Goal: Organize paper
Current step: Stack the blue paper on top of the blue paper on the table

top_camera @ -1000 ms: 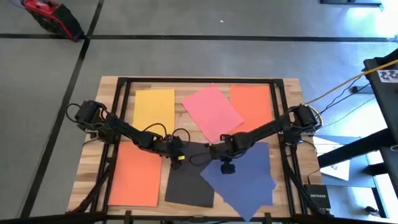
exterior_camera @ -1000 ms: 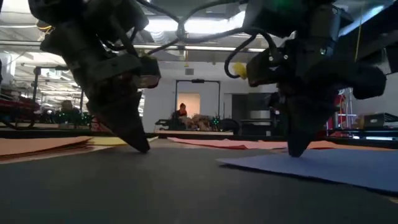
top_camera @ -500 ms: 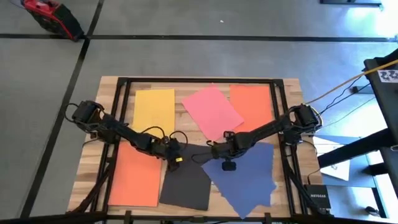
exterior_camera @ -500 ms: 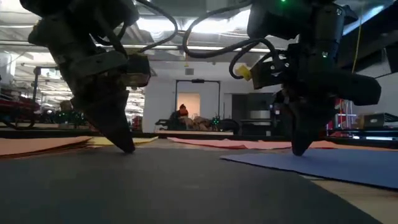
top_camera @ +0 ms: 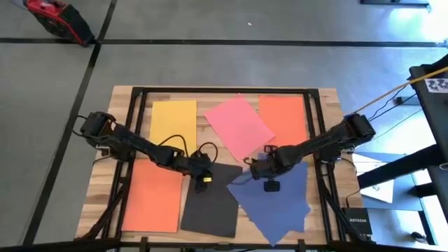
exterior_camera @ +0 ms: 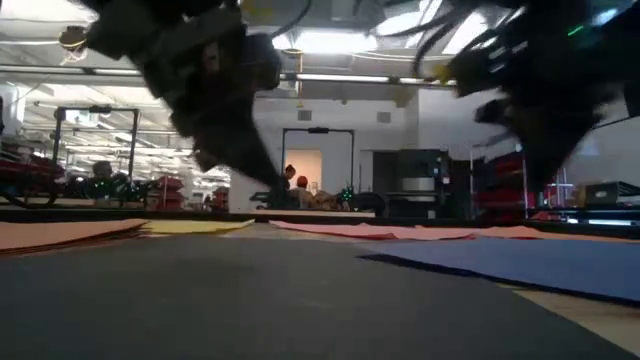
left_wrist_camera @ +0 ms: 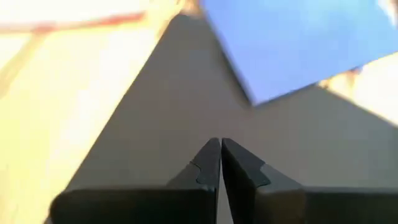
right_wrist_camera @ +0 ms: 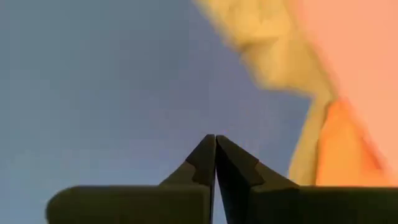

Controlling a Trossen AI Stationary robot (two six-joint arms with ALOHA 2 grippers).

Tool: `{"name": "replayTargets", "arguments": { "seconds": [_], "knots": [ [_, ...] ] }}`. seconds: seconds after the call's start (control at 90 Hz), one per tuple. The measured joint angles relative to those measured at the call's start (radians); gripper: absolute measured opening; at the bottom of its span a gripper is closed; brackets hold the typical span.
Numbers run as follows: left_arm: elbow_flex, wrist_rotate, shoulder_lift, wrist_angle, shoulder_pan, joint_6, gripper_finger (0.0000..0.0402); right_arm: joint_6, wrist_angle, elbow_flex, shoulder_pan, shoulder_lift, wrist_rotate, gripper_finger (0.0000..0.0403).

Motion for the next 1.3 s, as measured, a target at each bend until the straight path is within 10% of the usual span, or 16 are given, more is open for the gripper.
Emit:
{"name": "replayTargets", "arguments": {
  "seconds": [0.311, 0.767, 1.3],
  "knots": [
    [0.033, 0.105, 0.014, 0.006, -0.011, 0.057, 0.0, 0.248, -0.097, -0.023, 0.17, -0.022, 0.053, 0.0],
    [0.209, 0.175, 0.23, -0.055, -0.009, 0.129, 0.0, 0.654, 0.057, -0.405, 0.225, -0.249, 0.046, 0.0],
    [0.378, 0.196, 0.38, -0.151, 0.04, 0.219, 0.0, 0.706, 0.213, -0.527, 0.225, -0.308, 0.038, 0.0]
  ]
}}
